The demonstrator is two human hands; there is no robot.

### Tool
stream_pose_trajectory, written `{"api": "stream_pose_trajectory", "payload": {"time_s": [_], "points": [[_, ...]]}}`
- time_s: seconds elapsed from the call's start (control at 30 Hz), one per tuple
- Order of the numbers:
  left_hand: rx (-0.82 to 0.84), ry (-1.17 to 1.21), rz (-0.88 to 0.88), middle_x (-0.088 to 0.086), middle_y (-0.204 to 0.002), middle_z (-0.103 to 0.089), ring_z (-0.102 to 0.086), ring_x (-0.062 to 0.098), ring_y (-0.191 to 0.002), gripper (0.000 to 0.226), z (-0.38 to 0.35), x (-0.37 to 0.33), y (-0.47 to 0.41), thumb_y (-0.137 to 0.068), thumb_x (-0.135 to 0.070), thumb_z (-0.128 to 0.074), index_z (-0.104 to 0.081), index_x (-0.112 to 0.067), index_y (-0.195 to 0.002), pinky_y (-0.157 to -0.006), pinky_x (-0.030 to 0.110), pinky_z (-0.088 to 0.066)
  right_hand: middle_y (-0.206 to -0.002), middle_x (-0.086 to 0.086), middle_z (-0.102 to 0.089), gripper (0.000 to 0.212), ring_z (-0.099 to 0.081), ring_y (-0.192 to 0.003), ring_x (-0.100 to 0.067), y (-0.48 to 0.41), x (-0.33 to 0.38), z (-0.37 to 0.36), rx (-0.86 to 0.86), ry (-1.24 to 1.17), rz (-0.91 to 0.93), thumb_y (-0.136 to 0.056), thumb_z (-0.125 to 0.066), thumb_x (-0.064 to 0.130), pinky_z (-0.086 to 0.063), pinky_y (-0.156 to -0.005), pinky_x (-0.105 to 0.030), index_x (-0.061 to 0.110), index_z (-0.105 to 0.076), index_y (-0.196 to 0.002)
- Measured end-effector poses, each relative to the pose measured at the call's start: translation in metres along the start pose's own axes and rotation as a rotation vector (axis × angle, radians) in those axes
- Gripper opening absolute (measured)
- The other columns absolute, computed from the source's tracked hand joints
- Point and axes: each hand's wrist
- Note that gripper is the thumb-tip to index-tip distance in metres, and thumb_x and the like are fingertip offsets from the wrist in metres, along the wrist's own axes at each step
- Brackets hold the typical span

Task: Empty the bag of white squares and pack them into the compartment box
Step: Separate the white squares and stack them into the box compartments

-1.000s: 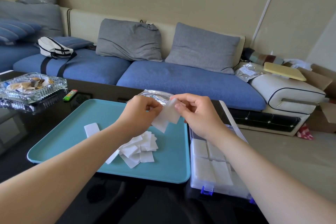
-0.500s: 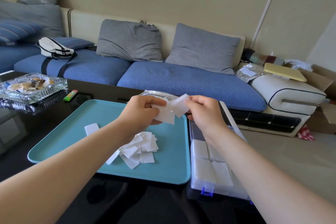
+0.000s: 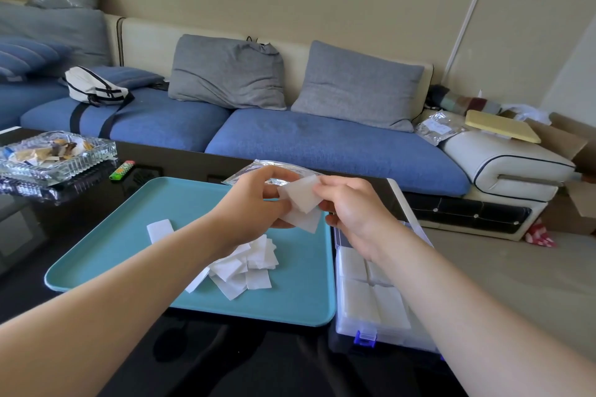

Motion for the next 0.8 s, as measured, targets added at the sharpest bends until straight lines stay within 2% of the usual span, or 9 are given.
{"api": "stream_pose_trajectory", "payload": {"time_s": [0.13, 0.27, 0.37, 0.47, 0.57, 0.63, 0.7, 0.8], "points": [[-0.016, -0.011, -0.009, 0.009, -0.102, -0.080, -0.078, 0.022, -0.095, 0.035, 0.000, 0.001, 0.001, -0.096, 0.007, -0.062, -0.068, -0.017, -0.120, -0.081, 0.036, -0.065, -0.109, -0.005, -0.078, 0.019, -0.062, -0.088, -0.015, -0.001, -0.001, -0.002, -0.002, -0.017, 0.012, -0.101, -0.066, 0.018, -0.047, -0.080, -0.032, 0.016, -0.078, -0.116], [-0.012, -0.003, -0.019, 0.008, -0.100, -0.080, -0.078, 0.022, -0.097, 0.031, 0.001, 0.002, 0.000, -0.098, 0.005, -0.064, -0.067, -0.016, -0.120, -0.085, 0.035, -0.064, -0.112, 0.002, -0.079, 0.021, -0.065, -0.093, -0.008, 0.000, -0.003, -0.003, 0.026, 0.001, 0.073, -0.104, -0.064, 0.019, -0.045, -0.079, -0.022, 0.018, -0.078, -0.120], [0.003, -0.011, -0.022, 0.009, -0.098, -0.081, -0.078, 0.021, -0.097, 0.027, 0.000, 0.002, 0.001, -0.098, 0.004, -0.064, -0.068, -0.014, -0.119, -0.088, 0.036, -0.064, -0.111, 0.003, -0.079, 0.018, -0.067, -0.092, -0.006, 0.000, -0.006, -0.007, -0.019, -0.020, 0.082, -0.104, -0.067, 0.019, -0.045, -0.074, -0.019, 0.018, -0.078, -0.118], [0.005, 0.007, -0.019, 0.010, -0.097, -0.081, -0.078, 0.022, -0.097, 0.026, -0.001, 0.002, 0.000, -0.098, 0.004, -0.065, -0.068, -0.013, -0.118, -0.088, 0.036, -0.064, -0.109, 0.002, -0.079, 0.017, -0.069, -0.092, -0.009, -0.002, -0.008, -0.012, -0.067, -0.056, 0.070, -0.102, -0.070, 0.020, -0.047, -0.077, -0.022, 0.018, -0.078, -0.117], [-0.009, 0.025, -0.010, 0.009, -0.097, -0.081, -0.078, 0.022, -0.097, 0.030, -0.001, 0.003, 0.000, -0.098, 0.005, -0.064, -0.068, -0.013, -0.122, -0.088, 0.035, -0.064, -0.103, 0.006, -0.079, 0.007, -0.071, -0.092, -0.007, -0.001, -0.006, -0.013, -0.129, -0.066, 0.079, -0.101, -0.071, 0.021, -0.054, -0.081, -0.026, 0.022, -0.078, -0.104], [-0.057, 0.033, 0.002, 0.007, -0.093, -0.081, -0.078, 0.021, -0.095, 0.033, 0.000, 0.003, -0.001, -0.097, 0.007, -0.063, -0.067, -0.013, -0.123, -0.086, 0.035, -0.064, -0.094, 0.007, -0.078, 0.011, -0.072, -0.089, -0.011, -0.002, -0.003, -0.011, -0.219, -0.127, 0.118, -0.100, -0.071, 0.020, -0.057, -0.085, -0.029, 0.022, -0.077, -0.091], [-0.121, 0.040, 0.010, 0.003, -0.091, -0.081, -0.078, 0.018, -0.094, 0.032, 0.000, 0.004, -0.002, -0.098, 0.007, -0.062, -0.069, -0.014, -0.120, -0.083, 0.032, -0.064, -0.080, 0.004, -0.072, 0.017, -0.062, -0.075, -0.012, -0.002, 0.004, -0.008, -0.290, -0.224, 0.105, -0.100, -0.068, 0.015, -0.051, -0.070, -0.029, 0.020, -0.075, -0.085], [-0.195, 0.069, 0.003, 0.001, -0.094, -0.081, -0.078, 0.017, -0.092, 0.029, 0.001, 0.004, -0.003, -0.099, 0.007, -0.060, -0.072, -0.016, -0.112, -0.076, 0.025, -0.062, -0.069, -0.008, -0.067, 0.012, -0.059, -0.062, -0.015, 0.001, 0.014, -0.007, -0.206, -0.477, -0.035, -0.098, -0.064, 0.000, -0.044, -0.057, -0.027, 0.005, -0.072, -0.091]]}}
Point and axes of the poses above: each hand's wrist, its own y-axis away from the middle knuckle, its own z-axis out of the back of the hand, x = y × z
